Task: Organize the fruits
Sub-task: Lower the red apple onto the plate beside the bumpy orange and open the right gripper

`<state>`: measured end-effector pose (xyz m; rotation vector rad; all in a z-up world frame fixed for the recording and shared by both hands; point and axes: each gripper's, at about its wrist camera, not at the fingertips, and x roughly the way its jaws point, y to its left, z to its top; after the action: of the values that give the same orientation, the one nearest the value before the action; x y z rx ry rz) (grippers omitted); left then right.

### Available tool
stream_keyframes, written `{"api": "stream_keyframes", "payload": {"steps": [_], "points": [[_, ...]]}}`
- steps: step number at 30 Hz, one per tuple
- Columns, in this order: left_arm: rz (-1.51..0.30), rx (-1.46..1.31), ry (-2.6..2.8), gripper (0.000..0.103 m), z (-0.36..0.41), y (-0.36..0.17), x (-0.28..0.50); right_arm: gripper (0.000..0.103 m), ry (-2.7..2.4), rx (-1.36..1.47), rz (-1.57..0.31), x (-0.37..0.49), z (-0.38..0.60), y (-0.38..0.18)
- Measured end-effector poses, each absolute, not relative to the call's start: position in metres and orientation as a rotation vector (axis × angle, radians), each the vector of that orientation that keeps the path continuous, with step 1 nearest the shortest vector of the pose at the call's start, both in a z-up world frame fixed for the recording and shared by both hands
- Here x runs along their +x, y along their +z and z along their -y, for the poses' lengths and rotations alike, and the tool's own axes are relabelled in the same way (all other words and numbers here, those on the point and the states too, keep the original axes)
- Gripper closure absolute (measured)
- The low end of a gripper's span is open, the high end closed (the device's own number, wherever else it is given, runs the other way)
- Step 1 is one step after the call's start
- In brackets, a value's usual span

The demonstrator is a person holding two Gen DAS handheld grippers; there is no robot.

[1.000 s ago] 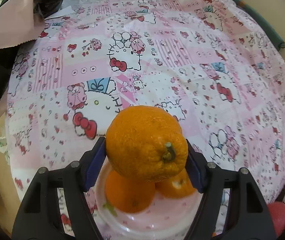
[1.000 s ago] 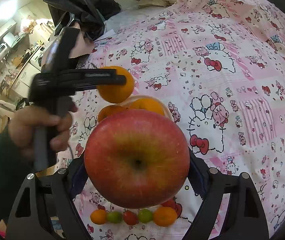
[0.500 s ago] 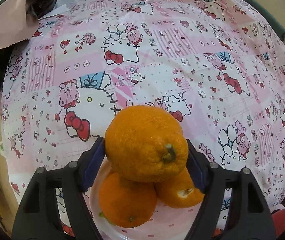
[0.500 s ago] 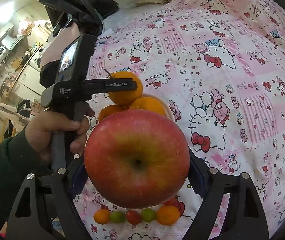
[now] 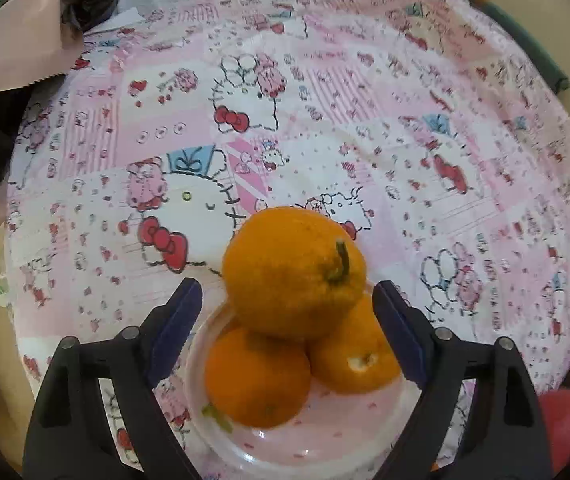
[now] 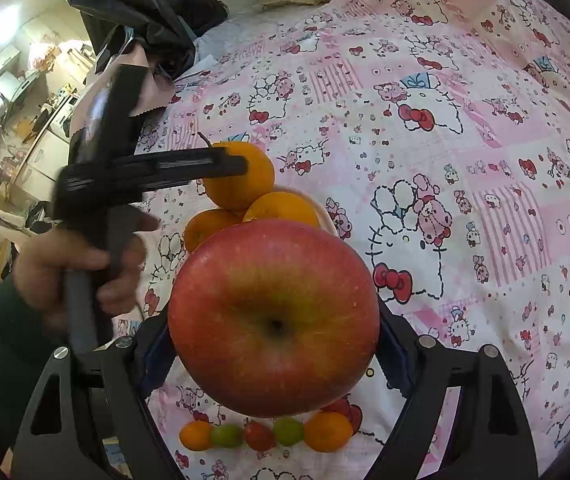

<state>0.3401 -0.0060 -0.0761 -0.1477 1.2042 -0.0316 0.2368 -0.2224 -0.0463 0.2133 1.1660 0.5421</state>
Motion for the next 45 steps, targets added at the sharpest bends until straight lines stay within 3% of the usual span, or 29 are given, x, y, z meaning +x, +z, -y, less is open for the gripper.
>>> {"api": "stream_keyframes", "payload": {"steps": [13, 18, 45], "points": [[-1.095, -0.279, 0.16, 0.018, -0.084, -0.009, 0.207, 0.017, 0.614, 0.053, -1.1, 0.272, 0.149, -0.05], [-1.073, -0.403, 0.127, 0.008, -0.087, -0.012, 0.161, 0.017, 0.576, 0.002, -1.062, 0.287, 0.119, -0.063], [-1.087, -0.417, 0.094, 0.008, -0.072, -0.025, 0.162, 0.015, 0.586, 0.019, -1.026, 0.298, 0.104, -0.094]]}}
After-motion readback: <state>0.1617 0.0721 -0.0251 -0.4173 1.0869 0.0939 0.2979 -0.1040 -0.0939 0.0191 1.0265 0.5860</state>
